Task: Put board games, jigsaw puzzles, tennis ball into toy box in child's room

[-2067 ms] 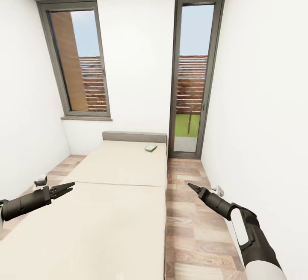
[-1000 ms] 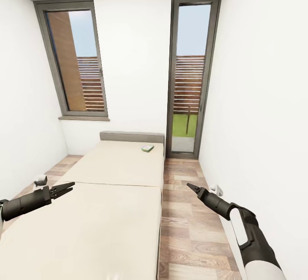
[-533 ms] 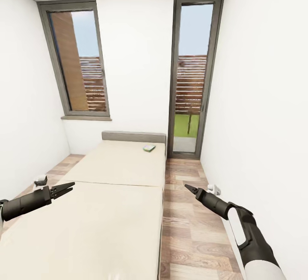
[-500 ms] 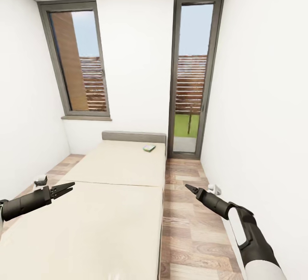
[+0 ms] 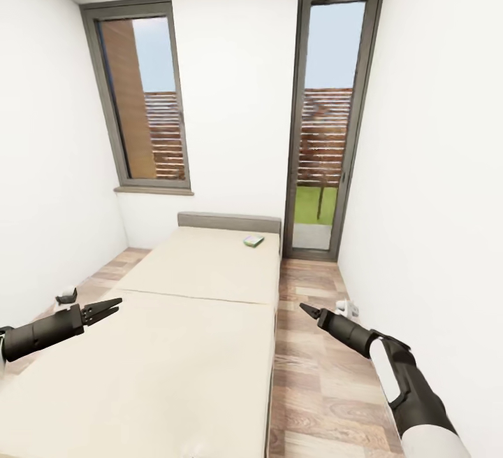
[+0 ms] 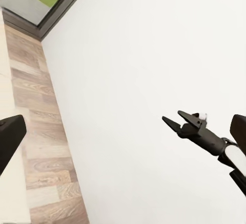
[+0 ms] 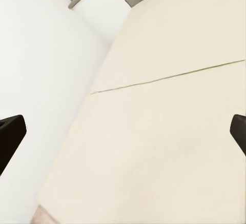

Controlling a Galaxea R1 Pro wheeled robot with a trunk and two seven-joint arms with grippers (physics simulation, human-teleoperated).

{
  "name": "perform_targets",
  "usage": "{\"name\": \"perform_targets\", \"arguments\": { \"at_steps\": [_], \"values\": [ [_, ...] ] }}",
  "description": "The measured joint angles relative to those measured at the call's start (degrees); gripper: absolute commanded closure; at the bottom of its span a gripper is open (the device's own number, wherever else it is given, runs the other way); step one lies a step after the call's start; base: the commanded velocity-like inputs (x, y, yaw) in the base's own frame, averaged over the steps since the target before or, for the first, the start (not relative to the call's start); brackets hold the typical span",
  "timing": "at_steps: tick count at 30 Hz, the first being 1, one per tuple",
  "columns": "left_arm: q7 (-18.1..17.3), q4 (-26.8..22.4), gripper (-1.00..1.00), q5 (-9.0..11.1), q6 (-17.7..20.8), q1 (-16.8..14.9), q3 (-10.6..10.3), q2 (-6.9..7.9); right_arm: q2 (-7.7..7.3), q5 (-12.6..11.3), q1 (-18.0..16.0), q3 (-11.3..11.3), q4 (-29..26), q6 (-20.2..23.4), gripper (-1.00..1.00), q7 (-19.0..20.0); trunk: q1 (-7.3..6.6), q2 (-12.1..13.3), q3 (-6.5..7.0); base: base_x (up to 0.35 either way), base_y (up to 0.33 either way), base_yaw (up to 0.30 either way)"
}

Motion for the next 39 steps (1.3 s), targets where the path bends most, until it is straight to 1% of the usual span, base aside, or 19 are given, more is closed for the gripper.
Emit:
{"name": "perform_targets", "arguments": {
  "at_steps": [4, 10, 12, 14, 15, 18, 21, 28, 33, 39],
  "values": [
    [0.0, 0.0, -1.0, 0.0, 0.0, -0.01, 0.0, 0.0, -0.07, 0.12, 0.0, 1.59, 1.38, -1.15, -1.0, 0.06, 0.0, 0.0, -0.15, 0.0, 0.0, 0.26],
    [0.0, 0.0, -1.0, 0.0, 0.0, 0.0, 0.0, 0.0, -0.11, 0.23, -0.01, 2.23, 2.82, -3.82, -1.0, 0.03, 0.0, -0.01, -0.36, 0.0, 0.0, 0.266],
    [0.0, 0.0, -1.0, 0.0, 0.0, 0.01, 0.0, -0.01, -0.19, 0.67, -0.02, 2.3, 4.87, -5.98, -1.0, 0.07, 0.0, 0.0, -0.43, 0.0, 0.0, 0.268],
    [0.0, 0.0, -1.0, 0.0, 0.0, 0.0, 0.0, 0.0, -0.6, 1.35, -0.01, 2.31, 7.56, -8.53, -1.0, 0.29, 0.0, 0.0, -0.5, 0.0, 0.0, 0.268],
    [0.0, 0.0, -1.0, 0.0, 0.0, 0.01, 0.0, 0.0, -1.06, 1.76, -0.01, 2.3, 9.22, -9.84, -1.0, 0.44, 0.0, 0.0, -0.54, 0.0, 0.0, 0.268],
    [0.0, 0.0, -1.0, 0.03, -0.01, 0.0, 0.0, 0.0, -1.81, 2.14, -0.01, 2.33, 11.21, -11.31, -1.0, 0.66, 0.0, 0.0, -0.65, 0.0, 0.0, 0.268],
    [0.0, 0.0, -1.0, 0.07, -0.01, 0.0, 0.0, 0.0, -2.14, 2.29, -0.01, 2.37, 12.01, -11.92, -1.0, 0.78, 0.0, 0.0, -0.75, 0.0, 0.0, 0.269],
    [0.0, 0.0, -1.0, 0.09, -0.01, 0.0, 0.0, 0.0, -2.29, 2.38, -0.01, 2.45, 12.38, -12.28, -1.0, 1.01, 0.0, 0.0, -0.98, 0.0, 0.0, 0.269],
    [0.0, 0.0, -1.0, 0.09, -0.01, 0.0, 0.0, 0.0, -2.28, 2.38, -0.01, 2.48, 12.39, -12.38, -1.0, 2.43, 0.0, 0.0, -1.13, 0.0, 0.0, 0.27],
    [0.0, 0.0, -1.0, 0.09, -0.01, 0.0, 0.0, 0.0, -2.34, 2.38, -0.01, 2.51, 12.39, -12.48, -1.0, 3.17, 0.0, 0.0, -1.29, 0.0, 0.0, 0.273]
  ]
}}
